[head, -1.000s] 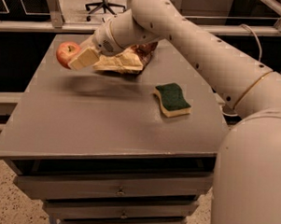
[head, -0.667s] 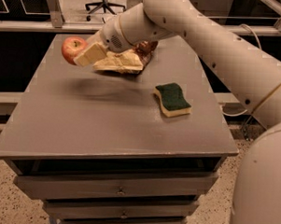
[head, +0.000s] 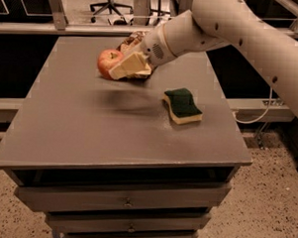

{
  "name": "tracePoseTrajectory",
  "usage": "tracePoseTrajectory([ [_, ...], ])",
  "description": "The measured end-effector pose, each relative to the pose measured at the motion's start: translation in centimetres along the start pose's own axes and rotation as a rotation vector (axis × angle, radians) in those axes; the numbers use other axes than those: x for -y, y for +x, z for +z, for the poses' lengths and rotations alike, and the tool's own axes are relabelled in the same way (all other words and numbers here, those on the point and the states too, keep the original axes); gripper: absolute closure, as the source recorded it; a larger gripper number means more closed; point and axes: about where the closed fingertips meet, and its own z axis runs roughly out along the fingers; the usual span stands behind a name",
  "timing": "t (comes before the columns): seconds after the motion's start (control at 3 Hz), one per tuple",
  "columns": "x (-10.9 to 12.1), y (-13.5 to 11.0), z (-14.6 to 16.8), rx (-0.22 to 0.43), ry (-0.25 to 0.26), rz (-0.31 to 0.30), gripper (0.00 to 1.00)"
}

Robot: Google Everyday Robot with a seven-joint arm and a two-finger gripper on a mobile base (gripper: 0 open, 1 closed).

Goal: Move apple near sponge

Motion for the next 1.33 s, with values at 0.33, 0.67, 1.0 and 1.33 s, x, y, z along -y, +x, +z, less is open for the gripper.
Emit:
tracePoseTrajectory([
  [0.33, 0.4, 1.9, -1.5, -0.047, 0.018, 0.053, 1.0],
  [0.67, 0.8, 4.1, -2.7, -0.106, 0.042, 0.103, 1.0],
  [1.0, 1.7, 6.7, -3.4, -0.166, 0.097, 0.166, 1.0],
  [1.33, 2.2, 7.6, -3.1, -0.181, 0.116, 0.185, 1.0],
])
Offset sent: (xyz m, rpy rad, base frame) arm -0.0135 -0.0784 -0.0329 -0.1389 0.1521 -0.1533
